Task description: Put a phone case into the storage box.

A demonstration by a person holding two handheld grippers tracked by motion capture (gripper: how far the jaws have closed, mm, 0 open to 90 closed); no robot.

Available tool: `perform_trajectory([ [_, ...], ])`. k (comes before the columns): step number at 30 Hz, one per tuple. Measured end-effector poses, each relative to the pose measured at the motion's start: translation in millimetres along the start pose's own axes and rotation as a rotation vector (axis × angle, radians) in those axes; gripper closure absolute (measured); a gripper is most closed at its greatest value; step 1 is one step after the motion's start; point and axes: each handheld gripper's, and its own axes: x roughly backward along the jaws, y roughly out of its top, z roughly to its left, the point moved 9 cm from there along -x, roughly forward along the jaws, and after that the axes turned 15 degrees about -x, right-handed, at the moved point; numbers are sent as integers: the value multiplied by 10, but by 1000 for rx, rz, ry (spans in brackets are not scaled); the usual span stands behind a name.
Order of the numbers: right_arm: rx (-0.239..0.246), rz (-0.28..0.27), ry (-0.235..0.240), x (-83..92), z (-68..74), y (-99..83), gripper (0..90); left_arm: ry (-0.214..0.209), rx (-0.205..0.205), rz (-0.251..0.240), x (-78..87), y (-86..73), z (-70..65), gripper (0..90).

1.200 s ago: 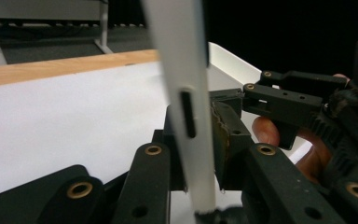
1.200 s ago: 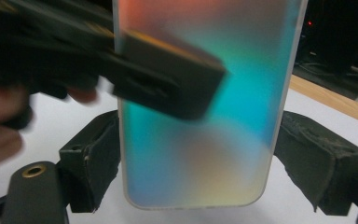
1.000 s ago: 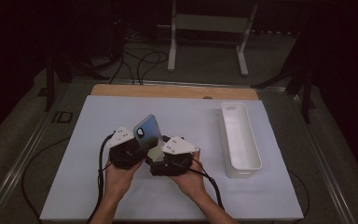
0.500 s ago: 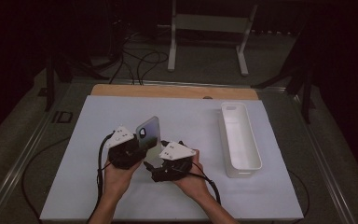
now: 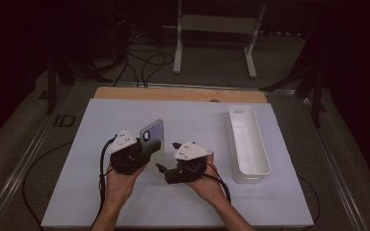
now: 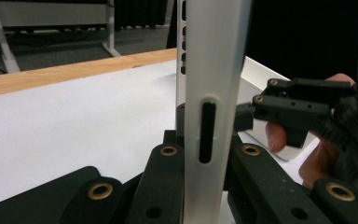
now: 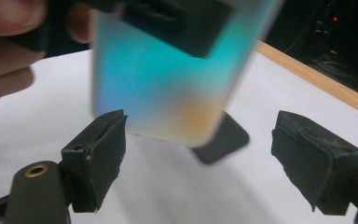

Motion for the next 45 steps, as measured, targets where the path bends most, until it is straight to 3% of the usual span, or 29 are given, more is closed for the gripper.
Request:
perform_trajectory([
  [4,-48,9,8,39,-99,19,138,15,-12,6,-7,-12,6,860],
  [7,-77,17,-12,55,-167,23,98,25,-18,9,-14,-19,5,860],
  [13,-83,20,-12,75,-182,87,86,42,-20,7,-18,-23,9,860],
  [28,-158,-38,44,109,-59,481,87,73,-23,5,-32,-51,7,860],
  [45,-169,-66,75,65,134,751,90,67,-26,20,-104,-108,-40,859],
])
